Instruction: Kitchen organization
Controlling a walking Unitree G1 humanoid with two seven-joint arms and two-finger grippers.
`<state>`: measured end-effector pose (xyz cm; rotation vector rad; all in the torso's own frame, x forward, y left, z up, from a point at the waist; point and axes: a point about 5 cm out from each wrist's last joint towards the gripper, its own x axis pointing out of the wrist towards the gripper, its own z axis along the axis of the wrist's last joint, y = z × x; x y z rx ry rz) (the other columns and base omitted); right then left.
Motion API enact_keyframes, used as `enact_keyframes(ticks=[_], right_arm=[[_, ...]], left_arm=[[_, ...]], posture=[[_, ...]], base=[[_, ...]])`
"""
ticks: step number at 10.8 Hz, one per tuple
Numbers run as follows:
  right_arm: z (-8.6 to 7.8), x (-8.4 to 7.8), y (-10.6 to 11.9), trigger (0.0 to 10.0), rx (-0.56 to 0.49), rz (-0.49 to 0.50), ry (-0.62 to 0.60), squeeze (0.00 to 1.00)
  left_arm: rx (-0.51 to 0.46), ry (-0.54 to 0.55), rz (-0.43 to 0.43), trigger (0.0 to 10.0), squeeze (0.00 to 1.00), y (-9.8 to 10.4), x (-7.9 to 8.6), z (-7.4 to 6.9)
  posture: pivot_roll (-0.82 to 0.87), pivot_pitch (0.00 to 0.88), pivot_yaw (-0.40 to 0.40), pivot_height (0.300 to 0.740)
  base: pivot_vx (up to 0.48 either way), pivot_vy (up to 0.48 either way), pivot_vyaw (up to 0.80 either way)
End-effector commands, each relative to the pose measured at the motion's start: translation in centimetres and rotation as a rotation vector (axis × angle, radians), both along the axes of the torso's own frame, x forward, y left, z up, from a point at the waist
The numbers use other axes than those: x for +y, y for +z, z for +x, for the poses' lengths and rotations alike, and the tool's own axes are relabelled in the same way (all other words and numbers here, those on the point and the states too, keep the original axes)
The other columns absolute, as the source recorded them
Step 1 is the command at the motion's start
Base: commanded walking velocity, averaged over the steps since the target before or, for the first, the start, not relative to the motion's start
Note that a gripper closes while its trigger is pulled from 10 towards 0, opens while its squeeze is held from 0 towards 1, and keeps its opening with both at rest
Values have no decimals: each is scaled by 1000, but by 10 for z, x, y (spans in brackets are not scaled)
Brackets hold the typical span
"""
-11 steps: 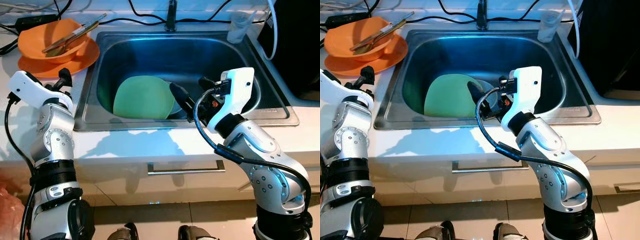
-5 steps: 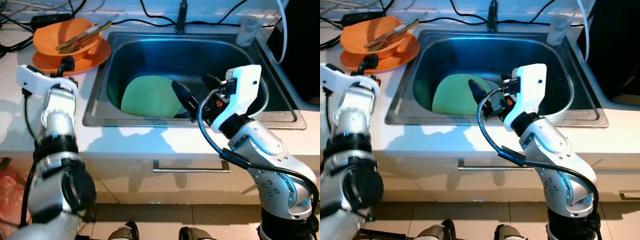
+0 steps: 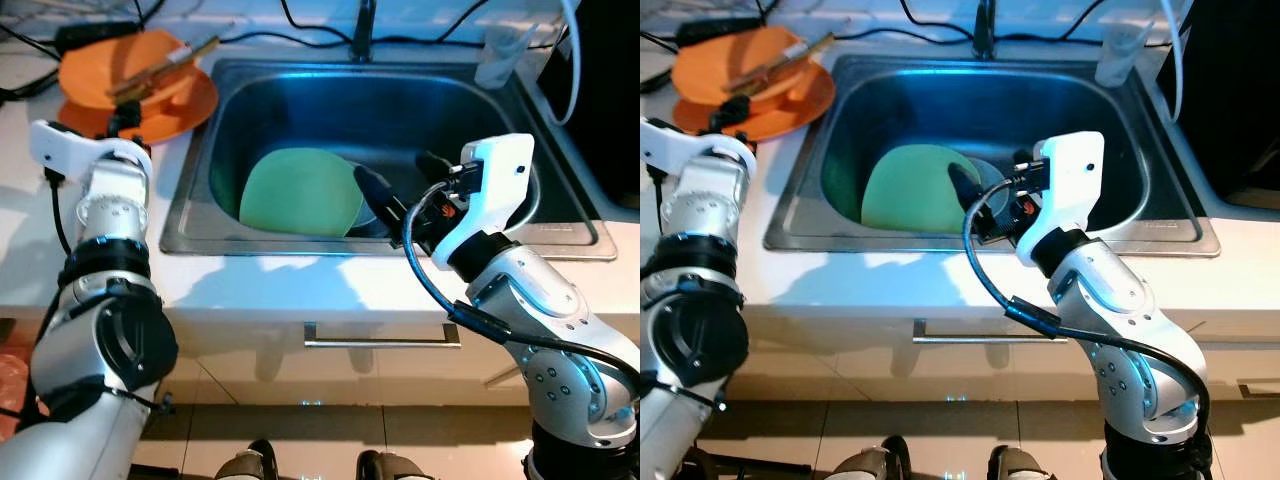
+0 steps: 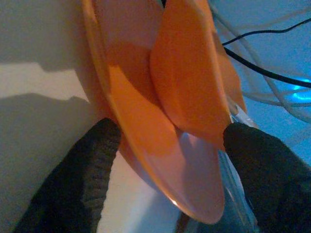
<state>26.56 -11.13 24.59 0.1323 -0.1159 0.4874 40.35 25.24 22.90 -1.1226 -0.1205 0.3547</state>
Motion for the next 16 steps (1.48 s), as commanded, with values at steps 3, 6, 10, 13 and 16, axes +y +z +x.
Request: enact_keyframes(ticks=[3, 6, 10, 13, 16], right_arm=[[-5, -1, 3, 10000, -12, -5, -1, 0], [-4, 0, 3, 10000, -9, -9, 5, 0], [-6, -1, 4, 10000, -11, -16, 6, 0], [-10, 0, 3, 10000, -1, -21, 5, 0], [-11, -1, 4, 10000, 0, -25, -1, 0]], left_arm=[[154, -54, -124, 0, 0, -55, -20, -4], [134, -31, -147, 10000, 0, -64, -19, -8], [280, 3, -153, 0, 0, -83, -10, -15], [304, 30, -168, 3333, 0, -83, 0, -17], [321, 41, -155, 0, 0, -86, 4, -20]], posture=[[-358, 240, -31, 740], [-353, 239, -39, 740], [-372, 251, -46, 740], [-386, 263, -45, 740], [-397, 265, -42, 740]], base=[[0, 0, 0], [0, 0, 0], [0, 0, 0], [0, 0, 0], [0, 0, 0]])
